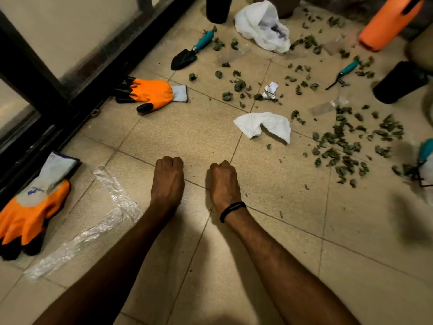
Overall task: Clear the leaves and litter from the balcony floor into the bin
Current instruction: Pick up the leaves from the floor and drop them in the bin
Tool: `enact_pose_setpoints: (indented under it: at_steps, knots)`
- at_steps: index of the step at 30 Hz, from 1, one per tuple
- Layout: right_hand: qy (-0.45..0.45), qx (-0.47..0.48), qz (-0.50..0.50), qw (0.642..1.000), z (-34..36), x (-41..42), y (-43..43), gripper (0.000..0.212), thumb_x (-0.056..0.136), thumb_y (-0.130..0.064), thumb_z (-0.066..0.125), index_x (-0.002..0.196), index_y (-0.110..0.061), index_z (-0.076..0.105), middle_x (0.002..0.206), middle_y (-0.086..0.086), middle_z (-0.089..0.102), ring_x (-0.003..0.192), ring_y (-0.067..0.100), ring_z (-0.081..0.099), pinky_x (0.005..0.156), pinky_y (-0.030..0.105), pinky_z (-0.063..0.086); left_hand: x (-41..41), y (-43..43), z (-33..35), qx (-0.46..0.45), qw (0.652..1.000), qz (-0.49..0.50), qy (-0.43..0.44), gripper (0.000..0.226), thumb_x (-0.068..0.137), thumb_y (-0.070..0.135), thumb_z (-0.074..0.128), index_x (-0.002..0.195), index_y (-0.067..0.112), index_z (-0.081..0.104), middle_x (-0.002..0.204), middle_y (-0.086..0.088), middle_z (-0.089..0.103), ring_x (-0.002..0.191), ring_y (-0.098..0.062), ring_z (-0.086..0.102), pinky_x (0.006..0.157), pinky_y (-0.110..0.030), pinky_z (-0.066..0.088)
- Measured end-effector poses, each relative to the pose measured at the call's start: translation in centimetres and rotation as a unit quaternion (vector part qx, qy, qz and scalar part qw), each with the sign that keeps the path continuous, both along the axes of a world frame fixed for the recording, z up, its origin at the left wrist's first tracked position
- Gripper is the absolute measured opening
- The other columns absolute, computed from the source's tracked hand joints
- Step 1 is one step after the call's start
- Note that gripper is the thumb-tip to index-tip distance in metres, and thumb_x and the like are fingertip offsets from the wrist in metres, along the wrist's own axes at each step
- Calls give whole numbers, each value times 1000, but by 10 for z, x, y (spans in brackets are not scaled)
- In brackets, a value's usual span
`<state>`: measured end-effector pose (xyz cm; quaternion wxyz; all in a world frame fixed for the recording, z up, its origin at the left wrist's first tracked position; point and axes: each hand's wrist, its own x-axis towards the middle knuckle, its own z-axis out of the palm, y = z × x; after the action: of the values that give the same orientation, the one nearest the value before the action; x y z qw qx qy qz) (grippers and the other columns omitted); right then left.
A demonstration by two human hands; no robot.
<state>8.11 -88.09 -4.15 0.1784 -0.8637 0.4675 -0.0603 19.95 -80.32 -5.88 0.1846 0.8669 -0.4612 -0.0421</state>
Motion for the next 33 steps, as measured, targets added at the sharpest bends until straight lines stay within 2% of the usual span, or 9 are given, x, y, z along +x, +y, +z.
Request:
enact_pose_setpoints:
  at_steps: [7,10,13,17,20,24,27,30,33]
  knots:
    - [-123,67,-248,958,9,-52,-88,18,89,-3,61,93,-11,76,97,6,75,96,20,67,84,24,49,11,6,7,-68,975,121,174,17,97,8,54,100,11,71,93,-8,72,90,-30,64,75,-30,39]
    - [-132,44,-279,950,9,-74,-126,20,88,0,61,95,-11,77,101,6,75,100,22,67,88,25,48,15,21,14,-101,961,153,207,16,99,15,57,103,12,72,93,-7,74,90,-27,65,78,-28,40]
    - [-78,23,-223,972,1,-79,-146,27,86,5,53,96,-5,75,106,13,72,102,28,65,87,27,47,15,30,14,-89,964,160,194,15,98,13,59,102,11,73,94,-8,73,90,-27,65,78,-31,43]
    - [-37,-3,-130,991,-8,-75,-144,26,82,6,44,64,-9,55,92,15,55,85,27,53,76,33,45,7,40,1,-31,985,104,137,17,94,3,57,84,8,70,80,-11,65,75,-31,60,65,-30,36]
    - [-20,-3,-81,996,-11,-67,-120,20,88,3,46,75,-4,59,97,18,53,85,29,53,77,36,47,-9,54,-5,-15,994,57,88,28,86,-11,56,66,10,53,70,-8,50,65,-22,44,57,-31,27]
    - [-26,2,-21,999,-17,-58,-74,19,87,2,51,100,-4,64,109,19,52,100,34,53,85,38,47,-39,75,-3,-9,997,10,77,11,91,-8,61,98,1,63,102,-16,56,89,-25,48,67,-29,37]
    - [-49,58,-20,997,-17,-49,-37,17,85,-10,56,101,-8,62,109,18,56,96,31,54,84,47,47,-51,87,-5,-9,994,15,107,26,96,-2,55,120,4,61,120,-11,54,104,-23,47,76,-30,43]
    - [-88,60,-25,994,-15,-39,-7,22,76,-32,51,82,-12,57,93,16,64,75,24,57,77,54,49,-52,90,-4,-24,991,32,124,19,98,3,55,114,6,65,111,-9,58,102,-25,51,76,-33,43]
    - [-91,79,7,993,-13,-31,11,19,77,-30,51,81,-12,56,91,13,64,73,21,57,74,52,50,-52,85,-5,-8,993,47,110,16,100,6,54,108,3,67,107,-12,60,100,-26,52,74,-31,38]
